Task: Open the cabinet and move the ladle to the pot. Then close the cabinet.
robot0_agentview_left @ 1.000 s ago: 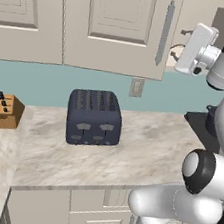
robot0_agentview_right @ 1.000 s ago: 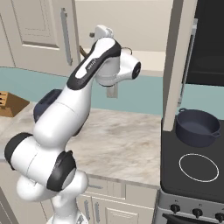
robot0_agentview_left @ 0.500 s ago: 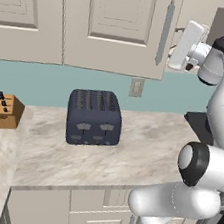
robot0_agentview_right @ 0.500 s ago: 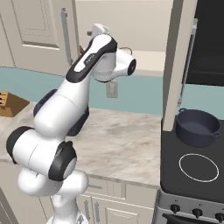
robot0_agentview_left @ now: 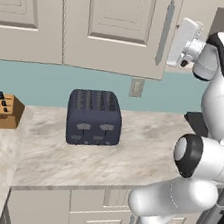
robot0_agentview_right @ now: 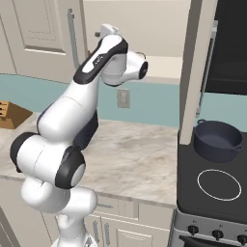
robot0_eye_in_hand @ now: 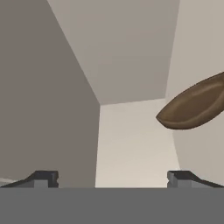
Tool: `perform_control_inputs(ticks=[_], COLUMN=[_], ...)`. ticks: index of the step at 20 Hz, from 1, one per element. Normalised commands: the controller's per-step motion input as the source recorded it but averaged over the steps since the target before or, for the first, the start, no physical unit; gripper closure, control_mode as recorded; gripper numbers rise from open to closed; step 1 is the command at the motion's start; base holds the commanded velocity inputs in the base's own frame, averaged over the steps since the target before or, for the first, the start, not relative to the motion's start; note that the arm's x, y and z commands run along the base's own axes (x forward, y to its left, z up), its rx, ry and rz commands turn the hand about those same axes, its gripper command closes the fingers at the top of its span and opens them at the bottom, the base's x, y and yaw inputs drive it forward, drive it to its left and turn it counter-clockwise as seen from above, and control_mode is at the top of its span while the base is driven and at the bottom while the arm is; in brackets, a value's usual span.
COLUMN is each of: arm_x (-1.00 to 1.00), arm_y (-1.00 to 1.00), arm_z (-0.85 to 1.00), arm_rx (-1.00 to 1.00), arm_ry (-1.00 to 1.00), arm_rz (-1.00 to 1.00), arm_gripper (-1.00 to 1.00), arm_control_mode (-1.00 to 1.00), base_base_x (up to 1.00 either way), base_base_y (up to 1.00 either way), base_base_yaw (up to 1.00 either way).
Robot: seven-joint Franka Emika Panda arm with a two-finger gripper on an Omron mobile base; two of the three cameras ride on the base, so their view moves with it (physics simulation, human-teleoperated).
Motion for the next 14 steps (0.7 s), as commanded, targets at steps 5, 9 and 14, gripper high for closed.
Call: perform_control_inputs(ticks=[5, 9, 14], arm_x=[0.02, -0.33, -0.64], arm_y=[0.31, 0.19, 0.58], arm_z=[0.0, 0.01, 0.0], arm_rx=[0.0, 0.06, 0.05], arm_ry=[0.0, 0.0, 0.0], arm_rz=[0.01, 0.05, 0.04], arm_gripper=[-1.0, -1.0, -1.0], arm_control_mode=[-1.0, -1.0, -1.0], base_base_x=[0.0, 0.0, 0.0], base_base_y=[0.0, 0.0, 0.0], base_base_yaw=[0.0, 0.0, 0.0])
